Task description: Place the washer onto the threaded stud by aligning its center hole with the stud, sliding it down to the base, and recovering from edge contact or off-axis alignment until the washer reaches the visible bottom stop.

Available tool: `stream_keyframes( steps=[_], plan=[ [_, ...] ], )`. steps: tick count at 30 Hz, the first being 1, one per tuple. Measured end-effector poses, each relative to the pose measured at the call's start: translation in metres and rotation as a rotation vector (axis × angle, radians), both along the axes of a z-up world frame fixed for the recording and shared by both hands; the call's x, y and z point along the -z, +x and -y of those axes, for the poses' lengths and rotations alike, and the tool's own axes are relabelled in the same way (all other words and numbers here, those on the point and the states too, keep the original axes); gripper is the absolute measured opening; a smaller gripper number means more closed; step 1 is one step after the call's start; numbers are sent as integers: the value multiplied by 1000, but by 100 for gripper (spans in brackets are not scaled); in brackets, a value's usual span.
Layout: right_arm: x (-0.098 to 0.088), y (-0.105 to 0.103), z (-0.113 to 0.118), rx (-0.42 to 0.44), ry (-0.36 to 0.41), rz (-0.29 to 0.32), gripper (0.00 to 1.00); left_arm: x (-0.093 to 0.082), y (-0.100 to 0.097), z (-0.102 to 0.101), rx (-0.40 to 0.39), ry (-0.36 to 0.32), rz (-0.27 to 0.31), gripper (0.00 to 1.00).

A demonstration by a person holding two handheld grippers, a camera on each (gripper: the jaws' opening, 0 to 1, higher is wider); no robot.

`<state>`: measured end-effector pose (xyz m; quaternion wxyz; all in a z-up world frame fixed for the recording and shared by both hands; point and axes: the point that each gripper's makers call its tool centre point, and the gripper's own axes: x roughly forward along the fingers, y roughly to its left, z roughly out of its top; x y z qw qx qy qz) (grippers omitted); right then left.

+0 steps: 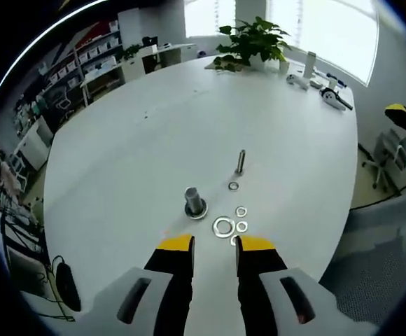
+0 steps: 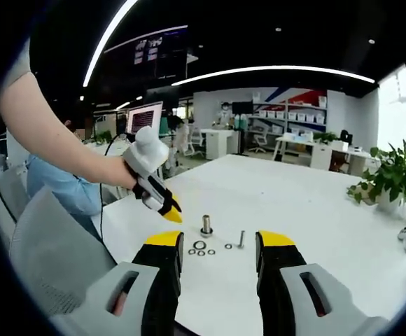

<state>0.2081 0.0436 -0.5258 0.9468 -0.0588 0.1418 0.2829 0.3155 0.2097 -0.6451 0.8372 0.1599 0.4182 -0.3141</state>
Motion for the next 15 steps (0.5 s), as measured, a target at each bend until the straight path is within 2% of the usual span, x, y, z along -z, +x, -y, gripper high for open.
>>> stream_keyframes(
  steps=[7,15],
  plan=[
    [0,1,4,13,21,-8,44,15,3,10,-13,-3,-36,21],
    [0,1,4,12,23,-6,44,35,4,12,-34,27,-94,21]
  ],
)
